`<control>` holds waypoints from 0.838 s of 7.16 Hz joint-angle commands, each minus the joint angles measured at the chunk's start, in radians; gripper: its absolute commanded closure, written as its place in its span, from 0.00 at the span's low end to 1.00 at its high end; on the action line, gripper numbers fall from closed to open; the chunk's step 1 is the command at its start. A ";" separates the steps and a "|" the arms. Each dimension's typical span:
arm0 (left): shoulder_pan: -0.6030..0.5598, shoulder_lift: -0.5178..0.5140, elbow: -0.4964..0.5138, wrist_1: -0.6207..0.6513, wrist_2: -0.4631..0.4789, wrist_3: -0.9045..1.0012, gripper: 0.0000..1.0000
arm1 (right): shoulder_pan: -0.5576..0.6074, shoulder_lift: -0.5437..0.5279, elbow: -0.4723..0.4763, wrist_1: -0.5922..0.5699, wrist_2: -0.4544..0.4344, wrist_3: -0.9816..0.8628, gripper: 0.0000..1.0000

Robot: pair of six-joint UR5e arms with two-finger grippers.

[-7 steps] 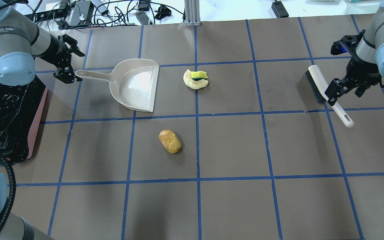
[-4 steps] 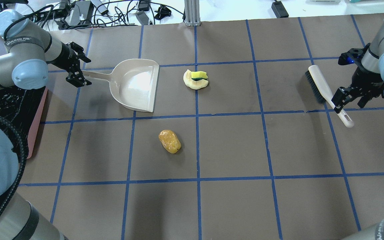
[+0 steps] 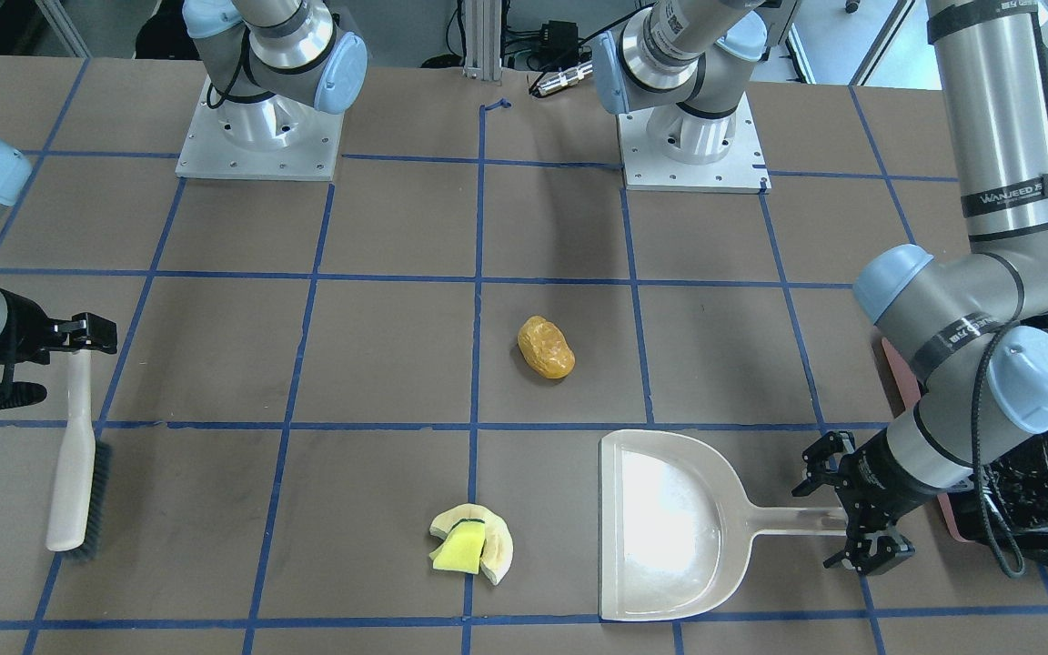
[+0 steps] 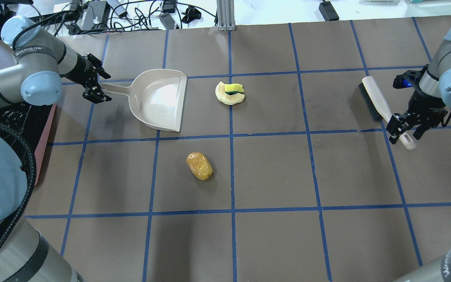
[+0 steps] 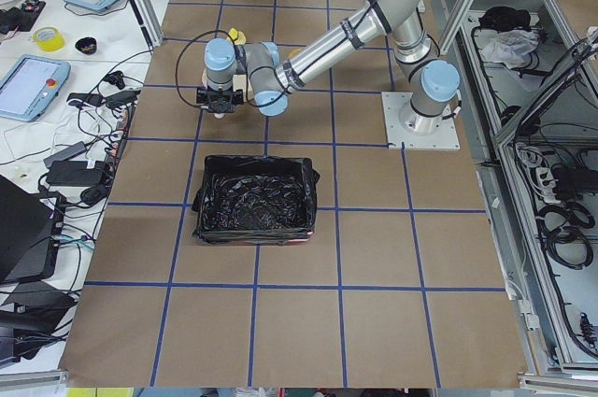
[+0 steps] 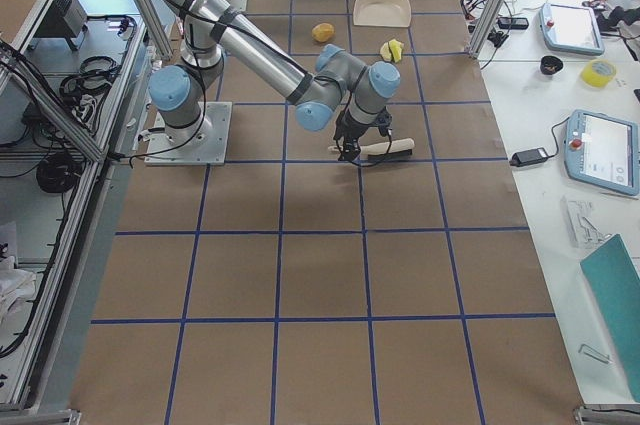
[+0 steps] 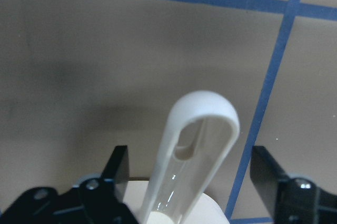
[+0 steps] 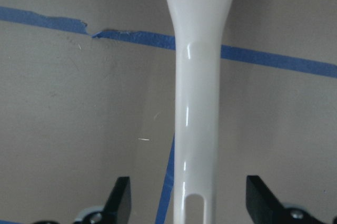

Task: Sweep and dump trash into bin
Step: 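Slide the dustpan toward the sponge while the right gripper carries the brush over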

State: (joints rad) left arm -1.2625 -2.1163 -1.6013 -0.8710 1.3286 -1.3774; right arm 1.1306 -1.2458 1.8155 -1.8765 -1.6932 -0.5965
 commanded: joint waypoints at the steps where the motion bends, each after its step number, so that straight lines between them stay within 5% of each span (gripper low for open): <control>1: -0.015 0.010 0.001 0.009 -0.023 0.005 1.00 | 0.000 0.002 0.001 0.000 0.000 0.001 0.75; 2: -0.024 0.016 0.001 0.012 -0.073 0.014 1.00 | 0.000 0.000 -0.001 0.000 -0.003 -0.003 0.94; 3: -0.041 0.018 0.007 0.018 -0.065 0.023 1.00 | 0.000 0.000 -0.008 -0.003 -0.006 0.003 1.00; 6: -0.188 0.032 0.034 0.034 0.079 0.001 1.00 | 0.091 -0.082 -0.050 0.040 0.048 0.192 1.00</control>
State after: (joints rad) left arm -1.3894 -2.0915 -1.5718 -0.8354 1.3280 -1.3788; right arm 1.1609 -1.2872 1.7818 -1.8588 -1.6797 -0.5151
